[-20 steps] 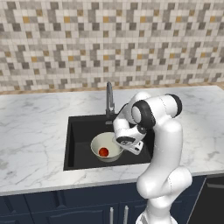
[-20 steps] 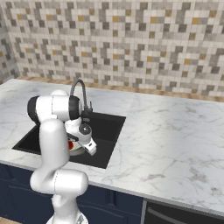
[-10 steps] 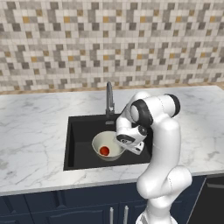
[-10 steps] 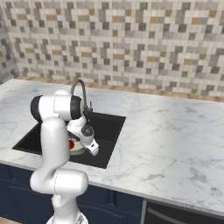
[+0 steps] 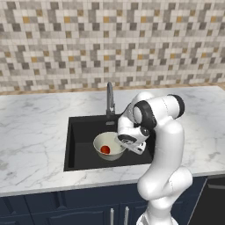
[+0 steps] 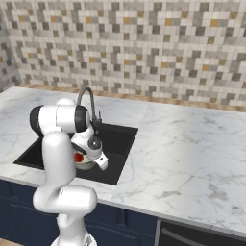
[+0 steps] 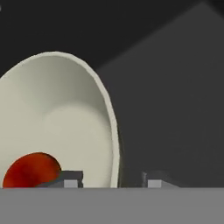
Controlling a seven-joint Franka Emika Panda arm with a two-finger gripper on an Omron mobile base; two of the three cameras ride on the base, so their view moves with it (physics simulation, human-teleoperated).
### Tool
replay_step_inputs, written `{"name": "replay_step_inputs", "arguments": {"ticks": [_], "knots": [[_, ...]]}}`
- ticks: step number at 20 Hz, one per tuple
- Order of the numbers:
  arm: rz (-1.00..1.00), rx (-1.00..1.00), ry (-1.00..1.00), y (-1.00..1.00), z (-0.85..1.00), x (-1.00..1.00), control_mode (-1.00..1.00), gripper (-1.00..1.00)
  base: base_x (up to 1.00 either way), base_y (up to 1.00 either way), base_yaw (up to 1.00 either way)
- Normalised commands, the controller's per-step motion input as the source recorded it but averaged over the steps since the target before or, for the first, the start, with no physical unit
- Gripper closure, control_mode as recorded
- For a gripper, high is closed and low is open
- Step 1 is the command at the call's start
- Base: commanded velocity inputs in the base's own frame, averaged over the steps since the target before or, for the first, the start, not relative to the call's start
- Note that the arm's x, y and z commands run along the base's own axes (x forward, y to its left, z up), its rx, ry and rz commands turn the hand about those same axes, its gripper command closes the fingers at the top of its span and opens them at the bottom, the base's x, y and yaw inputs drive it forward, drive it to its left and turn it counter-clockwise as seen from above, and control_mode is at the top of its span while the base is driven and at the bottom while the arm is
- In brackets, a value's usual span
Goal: Pick the tomato from the cabinet and place it in the bowl. Then pick the bowl and place it in the sink. Then turn on the sink facuet.
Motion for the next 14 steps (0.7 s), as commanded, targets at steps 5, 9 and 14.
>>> {"name": "replay_step_inputs", "arguments": {"ticks": [5, 9, 14], "knots": [[-0.03, 0.07, 0.00, -0.02, 0.93, -0.20, -1.00, -1.00, 0.00, 0.00, 0.00], [-0.08, 0.12, 0.00, -0.21, 1.00, -0.24, -1.00, -1.00, 0.00, 0.00, 0.00], [-0.12, 0.18, 0.07, -0.34, 1.00, -0.10, -1.00, -1.00, 0.00, 0.00, 0.00]]}}
